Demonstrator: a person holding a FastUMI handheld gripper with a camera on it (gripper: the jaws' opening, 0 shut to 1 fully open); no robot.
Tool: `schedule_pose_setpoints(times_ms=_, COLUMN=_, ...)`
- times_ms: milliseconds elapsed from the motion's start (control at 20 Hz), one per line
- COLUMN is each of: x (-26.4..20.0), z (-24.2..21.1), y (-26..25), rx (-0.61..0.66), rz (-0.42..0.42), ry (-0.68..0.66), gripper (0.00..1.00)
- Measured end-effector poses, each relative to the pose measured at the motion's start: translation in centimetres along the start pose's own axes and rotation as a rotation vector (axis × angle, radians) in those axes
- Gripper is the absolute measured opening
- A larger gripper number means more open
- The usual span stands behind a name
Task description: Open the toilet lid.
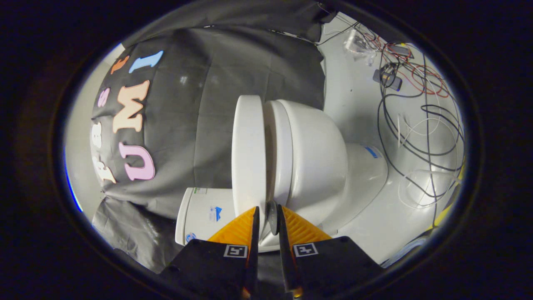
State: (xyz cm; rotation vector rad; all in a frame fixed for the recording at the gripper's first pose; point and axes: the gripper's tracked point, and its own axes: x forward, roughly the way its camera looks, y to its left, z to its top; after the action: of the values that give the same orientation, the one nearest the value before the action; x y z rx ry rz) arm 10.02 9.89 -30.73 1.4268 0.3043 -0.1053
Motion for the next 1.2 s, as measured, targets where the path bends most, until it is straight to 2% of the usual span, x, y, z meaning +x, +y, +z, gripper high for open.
schedule_pose_setpoints(times_ms=250, x=0.0, z=-0.2, y=0.7, rx=-0.078, rz=0.023, ry=0.002, gripper=0.26)
schedule_pose_setpoints(times_ms=300, x=2.0, z=-2.5, y=-1.2, rx=-0.119, rz=-0.069, ry=-0.018, gripper=0.26)
schedule_pose_setpoints(times_ms=350, x=0.9, z=0.9, y=-1.2, rx=-0.08, rz=-0.056, ry=-0.041, gripper=0.13)
schedule_pose_setpoints(times_ms=400, x=2.2, z=0.6, y=-1.5, rx=-0.086, rz=-0.063, ry=-0.037, gripper=0.0)
schedule_pose_setpoints(times_ms=500, x=3.0, z=0.6, y=-1.8, rx=-0.133, rz=-0.071, ry=-0.03, gripper=0.01)
schedule_pose_setpoints(times_ms=750, x=1.5, z=0.7, y=0.8, rx=-0.164, rz=-0.076, ry=-0.039, gripper=0.0)
schedule_pose_setpoints(times_ms=1200, x=1.6, z=0.2, y=4.8, rx=-0.224, rz=-0.068, ry=-0.063, gripper=0.0)
